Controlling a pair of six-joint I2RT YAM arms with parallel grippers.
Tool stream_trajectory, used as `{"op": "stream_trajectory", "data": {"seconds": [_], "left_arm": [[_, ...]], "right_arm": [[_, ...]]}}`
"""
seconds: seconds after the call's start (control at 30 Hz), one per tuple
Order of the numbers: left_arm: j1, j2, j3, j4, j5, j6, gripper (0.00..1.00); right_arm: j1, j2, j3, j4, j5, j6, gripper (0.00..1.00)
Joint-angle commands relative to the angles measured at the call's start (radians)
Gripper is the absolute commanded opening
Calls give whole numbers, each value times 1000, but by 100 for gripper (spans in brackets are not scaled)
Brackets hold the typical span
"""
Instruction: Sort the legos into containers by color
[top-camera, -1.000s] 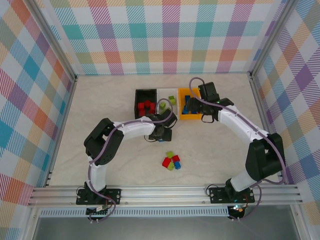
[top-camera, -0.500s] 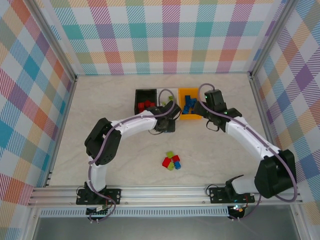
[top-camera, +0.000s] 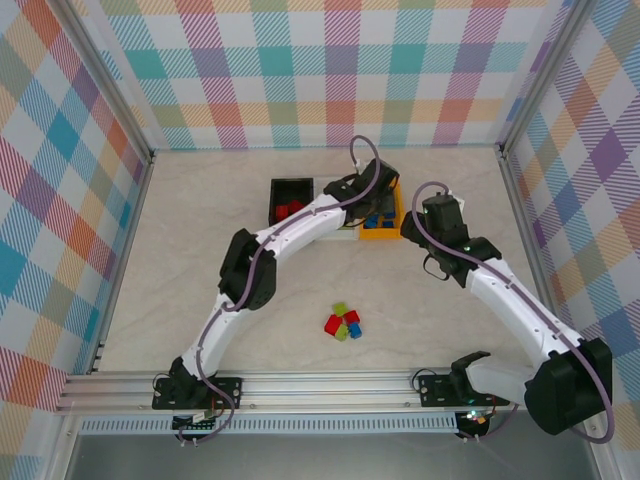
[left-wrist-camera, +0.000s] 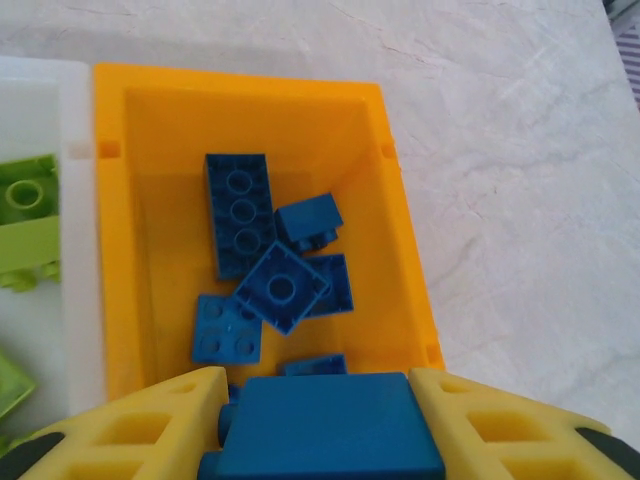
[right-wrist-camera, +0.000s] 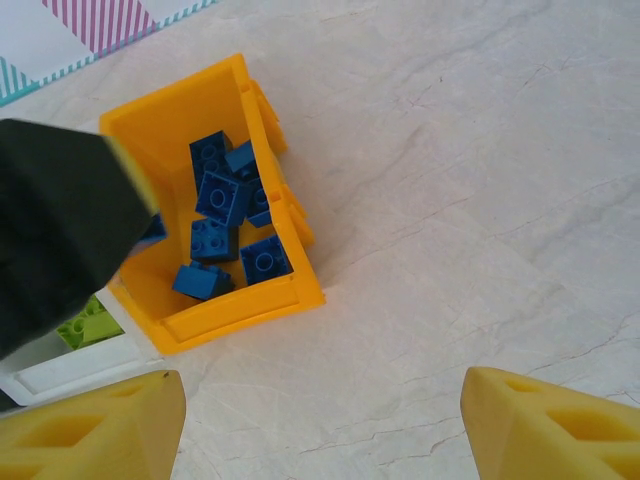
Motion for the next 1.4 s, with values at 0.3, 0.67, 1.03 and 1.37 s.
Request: {"op": "stream_trajectory", "data": {"seconds": [0.3,0.67,1.03,1.37], "left_arm": [[13,4,207,-146,-81,-5,92],[20,-763,-776,45,-198,-91,100],[86,-1341,-1267,-224,-326,-216,100],[104,-1483,-1348,-294,-342,-236,100]], "right_arm": [[2,-44,-16,-6,-121,-36,76],[309,48,-23,-117,-455,-227,77],[693,362,39,-154,-316,-269,69],[796,515,141,-202,-142,-299,60]]}}
